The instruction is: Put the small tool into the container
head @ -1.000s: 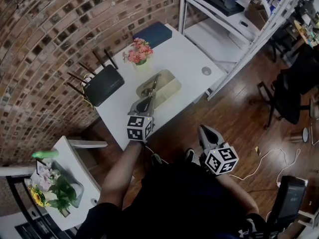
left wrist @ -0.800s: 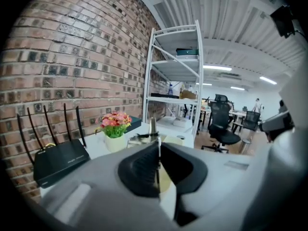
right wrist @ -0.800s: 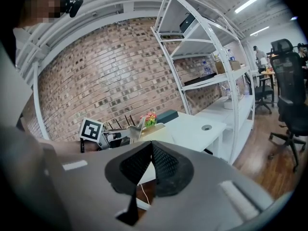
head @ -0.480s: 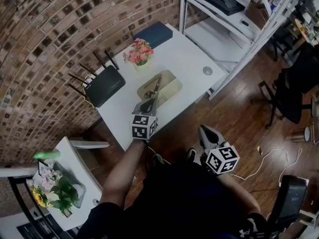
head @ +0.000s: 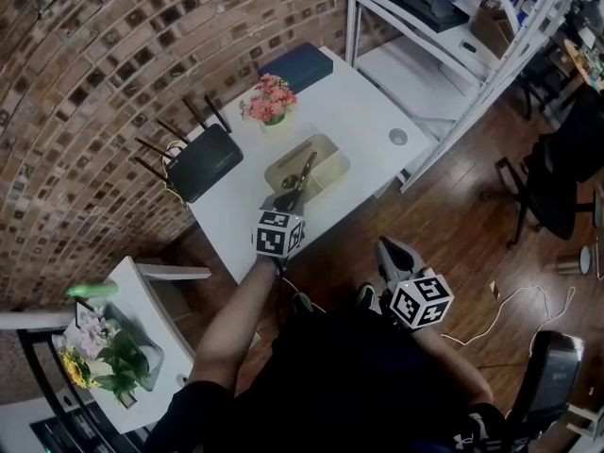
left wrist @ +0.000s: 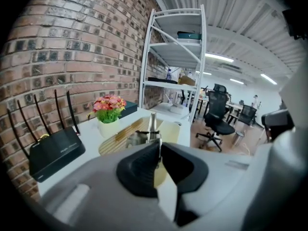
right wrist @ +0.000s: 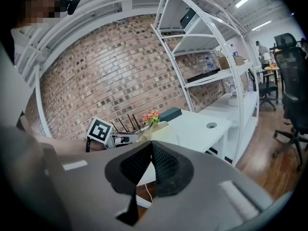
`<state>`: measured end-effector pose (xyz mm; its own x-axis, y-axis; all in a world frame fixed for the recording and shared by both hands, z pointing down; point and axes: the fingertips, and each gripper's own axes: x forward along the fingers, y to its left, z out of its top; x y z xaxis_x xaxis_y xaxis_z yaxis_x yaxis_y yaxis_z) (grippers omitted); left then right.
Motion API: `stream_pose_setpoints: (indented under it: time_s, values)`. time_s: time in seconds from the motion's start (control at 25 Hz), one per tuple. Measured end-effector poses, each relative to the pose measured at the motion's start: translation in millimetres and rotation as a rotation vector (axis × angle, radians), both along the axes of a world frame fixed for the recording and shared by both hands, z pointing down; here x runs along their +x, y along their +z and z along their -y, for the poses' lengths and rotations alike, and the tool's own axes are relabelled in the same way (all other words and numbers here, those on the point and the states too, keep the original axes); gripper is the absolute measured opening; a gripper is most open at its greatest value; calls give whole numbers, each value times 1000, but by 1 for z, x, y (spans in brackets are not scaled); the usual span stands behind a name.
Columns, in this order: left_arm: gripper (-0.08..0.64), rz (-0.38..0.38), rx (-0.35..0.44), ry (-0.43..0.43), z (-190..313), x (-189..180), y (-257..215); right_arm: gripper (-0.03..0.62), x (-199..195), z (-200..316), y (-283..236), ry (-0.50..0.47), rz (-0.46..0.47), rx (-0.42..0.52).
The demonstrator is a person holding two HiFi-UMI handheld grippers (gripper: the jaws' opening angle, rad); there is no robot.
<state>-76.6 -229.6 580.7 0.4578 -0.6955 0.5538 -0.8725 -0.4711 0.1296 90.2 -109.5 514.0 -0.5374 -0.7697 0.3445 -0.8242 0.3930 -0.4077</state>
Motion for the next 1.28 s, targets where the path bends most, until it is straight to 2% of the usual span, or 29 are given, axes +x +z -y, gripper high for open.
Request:
stream_pose_setpoints:
  time_s: [0.32,0.72,0.92,1.08,1.28]
  values:
    - [26,41,-67,3,-6,1,17,8,1,2,2,-6,1,-11]
    - [34,-2,-131,-11,-16,-3,28,9,-1,2,5,-15,4,-20]
    - [74,-25,-143,-15,-20,-3,25,9,-4,0,6,-25,6,-22]
    - [103,-45,-132,-55,-25,-9,21,9,-5,-1,5,-29,8,-23]
    - [97,-46,-102,-94,-31,-20,18,8,-9,-3,7,-45,12,-28]
